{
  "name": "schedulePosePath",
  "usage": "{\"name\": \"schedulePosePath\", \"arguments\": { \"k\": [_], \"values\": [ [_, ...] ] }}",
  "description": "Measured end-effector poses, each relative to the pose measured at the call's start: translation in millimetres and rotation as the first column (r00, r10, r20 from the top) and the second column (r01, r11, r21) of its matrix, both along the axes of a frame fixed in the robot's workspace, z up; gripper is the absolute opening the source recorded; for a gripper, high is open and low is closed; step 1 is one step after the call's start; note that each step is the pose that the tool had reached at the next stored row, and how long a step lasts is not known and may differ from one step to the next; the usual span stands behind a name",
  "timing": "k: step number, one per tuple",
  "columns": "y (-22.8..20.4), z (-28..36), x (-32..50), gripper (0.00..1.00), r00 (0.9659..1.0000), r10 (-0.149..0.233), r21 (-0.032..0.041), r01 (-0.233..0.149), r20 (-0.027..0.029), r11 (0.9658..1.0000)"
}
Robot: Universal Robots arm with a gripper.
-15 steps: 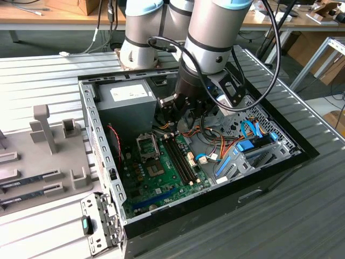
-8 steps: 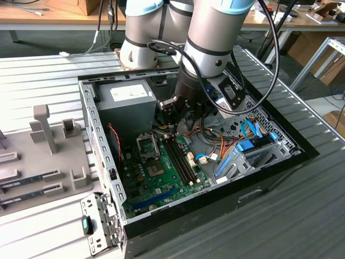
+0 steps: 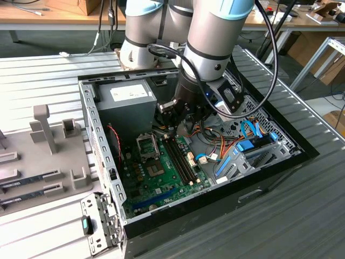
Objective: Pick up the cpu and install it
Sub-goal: 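Pick up the cpu and move it towards the insertion slot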
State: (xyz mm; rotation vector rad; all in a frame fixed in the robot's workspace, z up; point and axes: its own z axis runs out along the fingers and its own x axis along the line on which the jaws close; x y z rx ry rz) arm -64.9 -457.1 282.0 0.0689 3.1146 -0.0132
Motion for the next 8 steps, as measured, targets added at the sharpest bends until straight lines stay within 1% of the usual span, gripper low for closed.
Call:
{"name": "schedulePosePath", "arguments": {
  "k": [2,8],
  "values": [
    [-0.4,-1.2,0.0,0.47,1.0000,0.000,-0.0001,0.000,-0.0001,1.0000],
    [-2.1,-7.7,0.0,0.47,1.0000,0.000,-0.0001,0.000,-0.0001,1.0000]
  ]
}}
